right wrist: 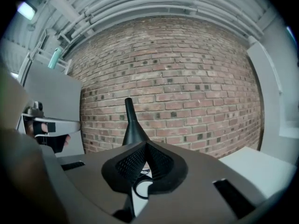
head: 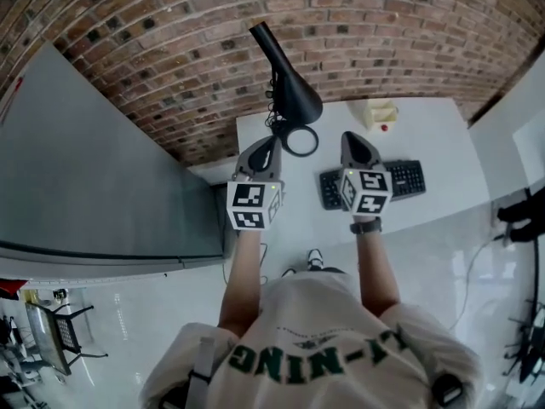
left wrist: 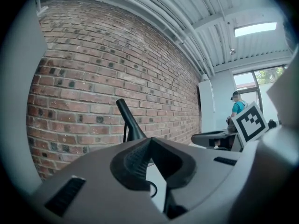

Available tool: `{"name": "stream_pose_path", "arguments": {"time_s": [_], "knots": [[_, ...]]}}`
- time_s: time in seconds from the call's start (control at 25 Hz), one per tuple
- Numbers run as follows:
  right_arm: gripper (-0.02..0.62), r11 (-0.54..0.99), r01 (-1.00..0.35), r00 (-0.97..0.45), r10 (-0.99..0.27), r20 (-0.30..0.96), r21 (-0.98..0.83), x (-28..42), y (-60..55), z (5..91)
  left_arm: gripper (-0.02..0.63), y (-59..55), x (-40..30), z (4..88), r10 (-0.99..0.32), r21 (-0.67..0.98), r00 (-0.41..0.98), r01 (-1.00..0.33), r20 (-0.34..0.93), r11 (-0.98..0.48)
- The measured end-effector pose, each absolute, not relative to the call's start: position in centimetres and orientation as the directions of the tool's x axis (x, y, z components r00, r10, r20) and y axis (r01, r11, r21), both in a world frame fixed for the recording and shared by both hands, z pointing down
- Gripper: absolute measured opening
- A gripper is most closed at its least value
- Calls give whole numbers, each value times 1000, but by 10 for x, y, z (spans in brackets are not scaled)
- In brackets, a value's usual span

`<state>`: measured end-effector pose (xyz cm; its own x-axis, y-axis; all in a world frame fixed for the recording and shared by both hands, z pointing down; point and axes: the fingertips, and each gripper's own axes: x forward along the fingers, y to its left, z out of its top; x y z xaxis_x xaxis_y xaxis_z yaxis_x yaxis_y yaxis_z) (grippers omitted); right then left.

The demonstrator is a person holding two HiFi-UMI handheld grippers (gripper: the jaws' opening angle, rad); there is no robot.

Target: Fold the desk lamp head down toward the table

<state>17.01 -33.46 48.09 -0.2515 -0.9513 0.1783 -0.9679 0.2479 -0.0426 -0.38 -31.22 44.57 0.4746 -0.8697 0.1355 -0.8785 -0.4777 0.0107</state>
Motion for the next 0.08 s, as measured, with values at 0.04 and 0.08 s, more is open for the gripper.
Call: {"name": "stream_pose_path", "arguments": {"time_s": [0.04, 0.08], "knots": [[3, 249, -964, -262, -947, 187, -88, 172, -339, 489, 2, -312, -6, 450, -871, 11, 469, -881, 146, -472], [3, 250, -958, -274, -942, 195, -139, 173, -343, 498, 2, -312, -7, 455, -873, 11, 462, -884, 158, -467]]}}
